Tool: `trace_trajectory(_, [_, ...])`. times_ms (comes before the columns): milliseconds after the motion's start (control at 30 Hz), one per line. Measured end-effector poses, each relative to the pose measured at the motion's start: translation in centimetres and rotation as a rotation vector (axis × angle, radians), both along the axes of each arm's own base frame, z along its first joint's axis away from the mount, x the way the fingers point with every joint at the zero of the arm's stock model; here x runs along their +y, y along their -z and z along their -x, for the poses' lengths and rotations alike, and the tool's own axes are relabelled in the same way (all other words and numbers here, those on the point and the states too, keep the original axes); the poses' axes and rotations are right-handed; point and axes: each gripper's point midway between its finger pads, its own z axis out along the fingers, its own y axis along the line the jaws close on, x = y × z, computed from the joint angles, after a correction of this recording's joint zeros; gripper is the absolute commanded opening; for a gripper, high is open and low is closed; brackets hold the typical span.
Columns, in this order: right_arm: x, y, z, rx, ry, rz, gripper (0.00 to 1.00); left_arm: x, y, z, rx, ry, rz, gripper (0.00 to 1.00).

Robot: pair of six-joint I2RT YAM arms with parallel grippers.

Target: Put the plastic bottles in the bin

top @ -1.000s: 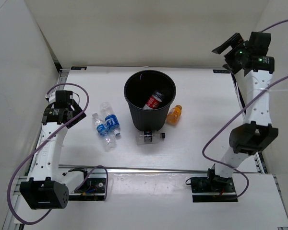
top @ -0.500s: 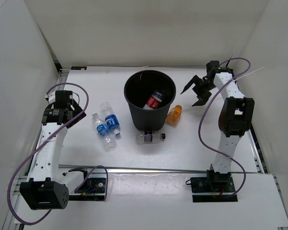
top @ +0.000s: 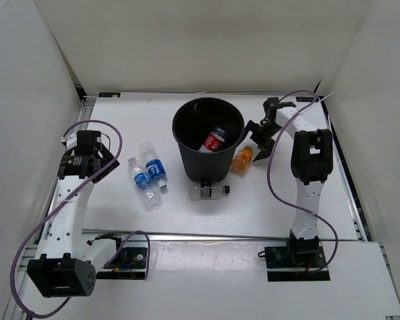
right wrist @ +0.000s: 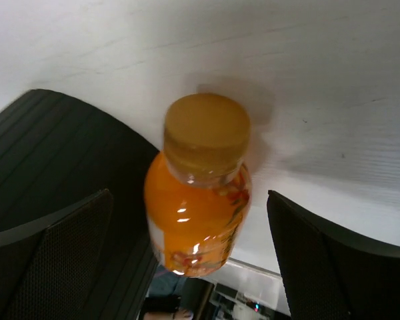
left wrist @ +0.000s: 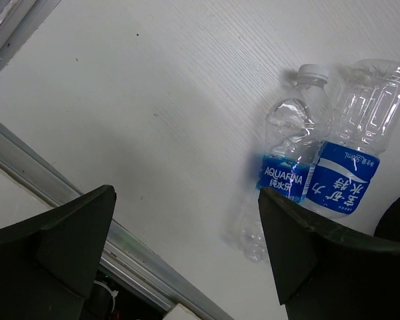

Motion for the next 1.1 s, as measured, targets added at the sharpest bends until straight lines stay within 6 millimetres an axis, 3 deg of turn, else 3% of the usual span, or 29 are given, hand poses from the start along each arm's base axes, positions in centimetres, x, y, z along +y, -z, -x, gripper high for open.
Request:
trace_trajectory(100, [0.2,1.1,0.8,0.037,-0.016,-0.007,1.0,0.1,-0.1,0.2,-0.002,-0.008,-0.002,1.0])
trace_trajectory(233, [-0.1,2.2,1.3,0.064,-0.023,-0.012,0.75,0.1,0.1,0.7,0.001,-0.016,0.0,1.0])
trace_trajectory(333, [-0.3,3.0,2.4,0.101,-0.026,-0.014,0.64,0.1,0.2,1.0,0.007,-0.024,0.005,1.0])
trace_trajectory(433, [-0.5,3.0,3.2,0.119,-0.021,-0.022,0.45,0.1,0.5,1.1,0.014,-0.029,0.008,1.0])
trace_trajectory(500, [-1.0,2.9,3.3,0.114,-0.019,-0.006,0.38,0.0,0.6,1.2,0.018,-0.033,0.009,1.0])
trace_trajectory(633, [-3.7,1.2,2.3,0.071,0.033,0.035,0.32,0.1,0.6,1.3,0.015,-0.035,0.01,1.0])
trace_trajectory(733, [-6.4,-2.9,-0.2,-0.046,0.089,0.066,0.31,0.0,0.5,1.3,0.009,-0.037,0.011,1.0])
trace_trajectory(833, [-8.3,-10.1,-4.3,-0.286,0.148,0.075,0.3,0.0,0.5,1.3,0.007,-0.039,0.012,1.0])
trace_trajectory(867, [-8.6,-13.5,-5.3,-0.387,0.162,0.068,0.3,0.0,0.5,1.3,0.008,-0.038,0.012,1.0])
trace_trajectory(1000, [-7.1,-24.8,-6.2,-0.709,0.178,-0.011,0.3,0.0,0.6,1.2,0.013,-0.033,0.01,1.0])
trace_trajectory(1100, [-3.4,-31.5,-5.2,-0.903,0.112,-0.126,0.3,0.0,0.8,0.9,0.019,-0.027,0.009,1.0])
